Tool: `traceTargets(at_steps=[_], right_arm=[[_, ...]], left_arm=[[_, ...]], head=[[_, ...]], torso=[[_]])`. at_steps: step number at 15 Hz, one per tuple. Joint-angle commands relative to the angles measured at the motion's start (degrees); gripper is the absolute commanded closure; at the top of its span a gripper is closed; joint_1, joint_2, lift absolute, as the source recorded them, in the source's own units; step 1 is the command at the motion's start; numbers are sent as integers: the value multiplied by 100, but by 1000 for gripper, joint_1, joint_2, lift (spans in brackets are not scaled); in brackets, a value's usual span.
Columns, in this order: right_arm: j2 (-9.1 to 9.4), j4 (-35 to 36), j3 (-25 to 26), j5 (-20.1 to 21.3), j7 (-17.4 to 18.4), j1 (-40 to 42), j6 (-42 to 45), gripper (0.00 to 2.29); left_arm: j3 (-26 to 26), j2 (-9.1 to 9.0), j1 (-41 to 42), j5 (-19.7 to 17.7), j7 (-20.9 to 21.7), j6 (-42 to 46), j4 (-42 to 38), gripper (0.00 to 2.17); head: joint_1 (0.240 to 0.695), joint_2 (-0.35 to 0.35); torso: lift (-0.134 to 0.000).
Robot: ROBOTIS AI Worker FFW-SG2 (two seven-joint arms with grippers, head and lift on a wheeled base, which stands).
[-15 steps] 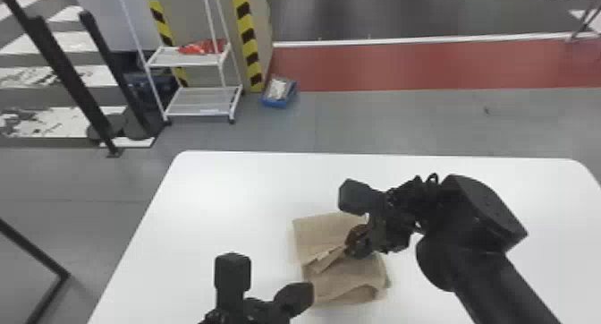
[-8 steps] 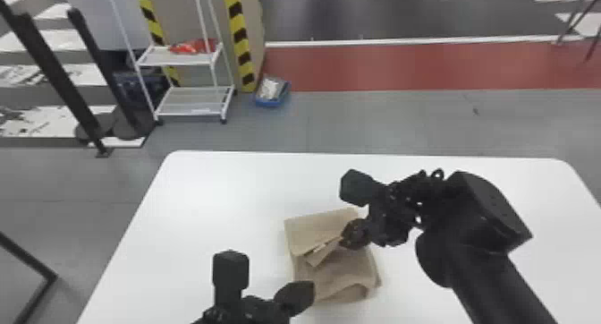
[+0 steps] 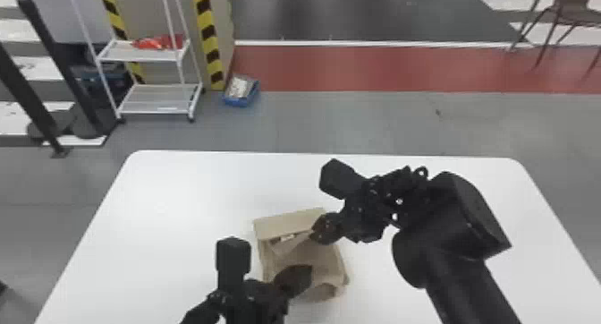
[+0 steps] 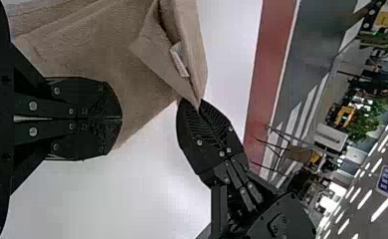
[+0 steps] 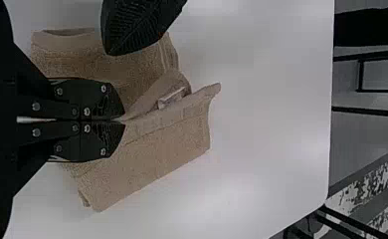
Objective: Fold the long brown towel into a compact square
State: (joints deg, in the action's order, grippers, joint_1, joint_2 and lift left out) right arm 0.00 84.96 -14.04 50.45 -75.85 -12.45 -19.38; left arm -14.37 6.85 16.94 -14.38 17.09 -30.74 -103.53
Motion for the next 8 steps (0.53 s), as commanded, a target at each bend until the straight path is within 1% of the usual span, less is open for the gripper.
traceTargets(at_steps=[1, 4, 8], right_arm=[[5, 179, 33, 0, -62, 120, -10, 1517], [5, 381, 103, 0, -194, 269, -10, 1517], [5, 390, 112, 0, -176, 278, 61, 1517]], left_arm=[[-136, -61, -305, 110, -101, 72, 351, 1656], [-356, -96, -534, 594, -347, 55, 773, 1656], [-628, -105, -543, 1095, -628, 55, 808, 1656]], head=[[695, -1], [695, -8], [695, -9]], torso=[[0], [0], [0]])
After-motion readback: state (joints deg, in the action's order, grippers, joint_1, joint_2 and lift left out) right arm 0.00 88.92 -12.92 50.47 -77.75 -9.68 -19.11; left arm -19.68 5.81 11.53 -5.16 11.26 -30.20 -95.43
